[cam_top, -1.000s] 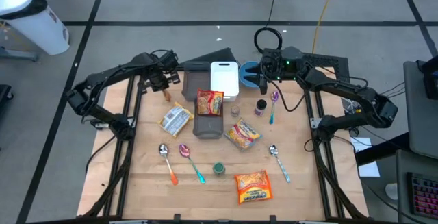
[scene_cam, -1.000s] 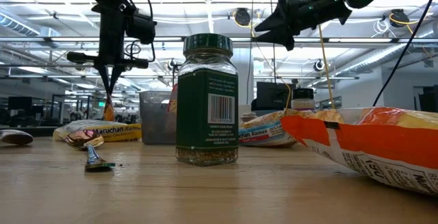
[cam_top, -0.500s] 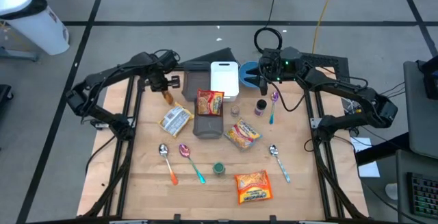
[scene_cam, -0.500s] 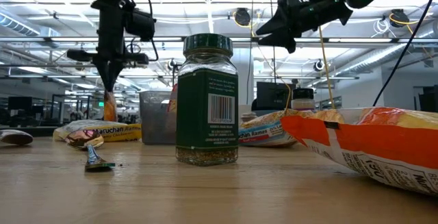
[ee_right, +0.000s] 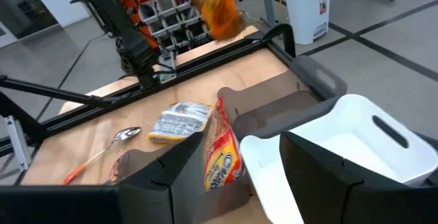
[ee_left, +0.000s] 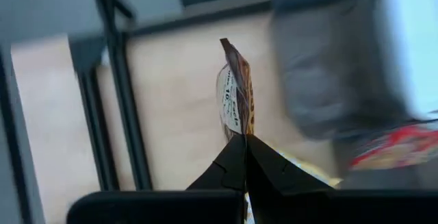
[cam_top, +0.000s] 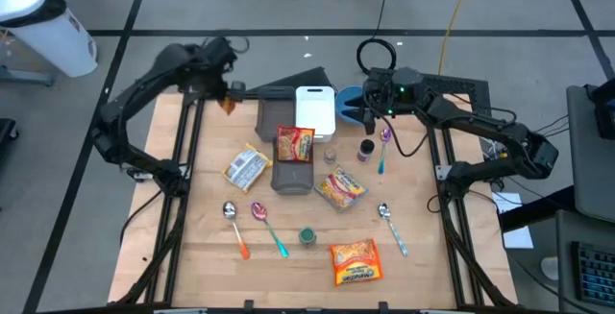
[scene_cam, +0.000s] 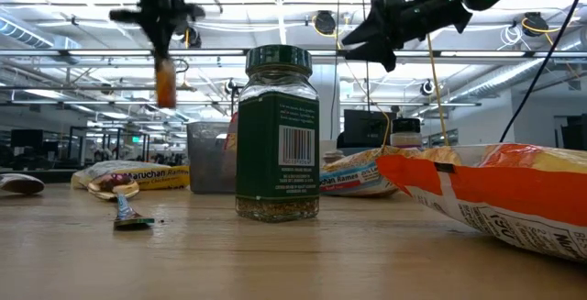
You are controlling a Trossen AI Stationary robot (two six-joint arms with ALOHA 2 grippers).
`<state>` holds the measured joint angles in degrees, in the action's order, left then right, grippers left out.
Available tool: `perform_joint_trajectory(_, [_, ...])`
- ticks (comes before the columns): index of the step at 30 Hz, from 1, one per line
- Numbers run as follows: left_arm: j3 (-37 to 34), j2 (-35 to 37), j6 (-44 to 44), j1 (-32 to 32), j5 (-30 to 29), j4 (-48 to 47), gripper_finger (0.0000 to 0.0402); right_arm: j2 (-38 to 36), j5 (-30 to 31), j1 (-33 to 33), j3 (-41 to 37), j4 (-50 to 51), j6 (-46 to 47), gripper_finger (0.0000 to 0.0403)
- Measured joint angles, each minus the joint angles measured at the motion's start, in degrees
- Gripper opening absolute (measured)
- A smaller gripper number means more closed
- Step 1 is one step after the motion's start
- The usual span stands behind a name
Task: Pick & Place Food Item
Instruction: Put the orange spice pack into the top black bin
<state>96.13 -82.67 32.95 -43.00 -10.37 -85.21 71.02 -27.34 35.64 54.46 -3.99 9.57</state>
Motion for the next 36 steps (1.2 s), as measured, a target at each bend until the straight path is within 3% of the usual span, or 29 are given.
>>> perform_joint_trajectory(7, [13.93, 0.02, -11.02, 0.0, 0.44, -0.12, 0.0002, -0.02, -0.01, -3.56, 0.0, -0.02, 0.28, 0.0185])
perform_joint_trajectory(13, [20.57, -0.11, -17.66, 0.0, 4.16, 0.17, 0.0002, 0.0, 0.07, -7.06, 0.0, -0.13, 0.26, 0.0185])
perform_joint_trajectory(23, [21.63, -1.24, -29.6, 0.0, 9.51, 2.07, 0.0004, 0.0, 0.66, -11.78, 0.0, -4.03, 0.22, 0.0185])
perform_joint_trajectory(30, [21.63, -5.08, -41.41, -0.07, 13.31, 2.98, 0.0003, 0.0, 9.25, -14.84, 0.0, -5.64, 5.67, 0.0185])
perform_joint_trajectory(36, [21.63, -9.88, -50.32, -0.04, 14.68, 2.7, 0.0003, 0.64, 11.25, -17.86, 0.0, -5.66, 9.24, 0.0185])
